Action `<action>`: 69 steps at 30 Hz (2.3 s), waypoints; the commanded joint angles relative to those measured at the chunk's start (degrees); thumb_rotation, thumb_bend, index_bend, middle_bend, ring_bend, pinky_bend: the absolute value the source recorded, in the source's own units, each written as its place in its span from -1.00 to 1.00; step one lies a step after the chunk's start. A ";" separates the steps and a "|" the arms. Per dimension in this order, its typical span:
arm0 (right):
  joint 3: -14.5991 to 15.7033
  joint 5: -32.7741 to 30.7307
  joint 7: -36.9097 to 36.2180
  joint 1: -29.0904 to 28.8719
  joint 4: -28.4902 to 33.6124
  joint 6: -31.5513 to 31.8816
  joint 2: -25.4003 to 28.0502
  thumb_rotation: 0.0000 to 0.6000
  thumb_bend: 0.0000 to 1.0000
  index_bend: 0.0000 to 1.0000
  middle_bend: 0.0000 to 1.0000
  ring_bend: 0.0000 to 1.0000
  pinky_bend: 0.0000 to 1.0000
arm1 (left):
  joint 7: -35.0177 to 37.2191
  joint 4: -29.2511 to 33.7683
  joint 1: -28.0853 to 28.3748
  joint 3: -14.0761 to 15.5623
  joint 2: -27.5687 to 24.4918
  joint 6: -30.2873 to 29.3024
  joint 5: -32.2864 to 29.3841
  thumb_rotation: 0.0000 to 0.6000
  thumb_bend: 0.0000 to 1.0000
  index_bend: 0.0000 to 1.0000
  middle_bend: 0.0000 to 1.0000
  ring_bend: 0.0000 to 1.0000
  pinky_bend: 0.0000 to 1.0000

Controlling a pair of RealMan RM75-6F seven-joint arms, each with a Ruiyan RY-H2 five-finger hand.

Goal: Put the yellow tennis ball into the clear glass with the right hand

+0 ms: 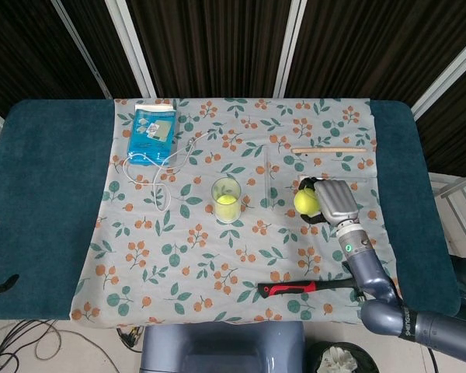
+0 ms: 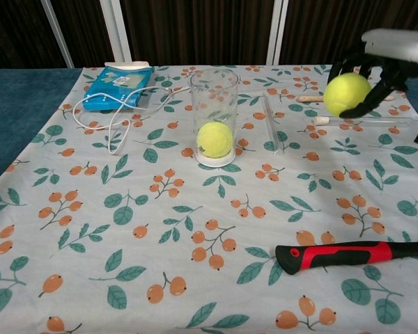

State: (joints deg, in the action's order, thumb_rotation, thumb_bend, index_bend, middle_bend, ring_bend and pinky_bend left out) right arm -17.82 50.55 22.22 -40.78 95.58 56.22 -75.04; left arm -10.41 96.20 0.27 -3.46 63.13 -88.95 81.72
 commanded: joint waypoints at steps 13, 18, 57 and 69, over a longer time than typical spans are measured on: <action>-7.26 -14.55 8.48 -12.62 8.63 -3.25 4.64 1.00 -0.32 -0.01 0.00 0.06 0.83 | 0.31 0.14 0.00 0.03 -0.18 0.10 -0.07 1.00 -0.95 -0.78 -1.00 -1.00 -1.00; -6.59 -18.63 10.50 -16.53 8.43 -2.55 1.74 1.00 -0.32 -0.08 -0.05 0.00 0.86 | 0.78 0.18 -0.06 0.08 -0.37 0.01 0.07 1.00 -0.95 -0.78 -1.00 -1.00 -1.00; -5.33 -29.12 9.48 -26.76 -0.57 -0.63 -7.83 1.00 -0.32 -0.59 -0.68 -0.62 -0.86 | 2.09 0.16 0.04 0.00 -0.91 0.48 -0.35 1.00 -0.95 -0.78 -1.00 -1.00 -1.00; -5.37 -24.41 7.71 -23.25 4.91 4.06 -1.22 1.00 -0.32 -0.68 -0.81 -0.76 -0.90 | 2.34 0.18 -0.11 -0.16 -1.12 0.27 -0.70 1.00 -0.95 -0.78 -1.00 -1.00 -1.00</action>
State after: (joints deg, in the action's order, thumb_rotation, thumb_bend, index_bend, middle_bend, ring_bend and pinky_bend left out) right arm -23.13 25.02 30.78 -65.39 98.99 59.16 -77.95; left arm -8.08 96.39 0.16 -3.61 62.01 -88.68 81.02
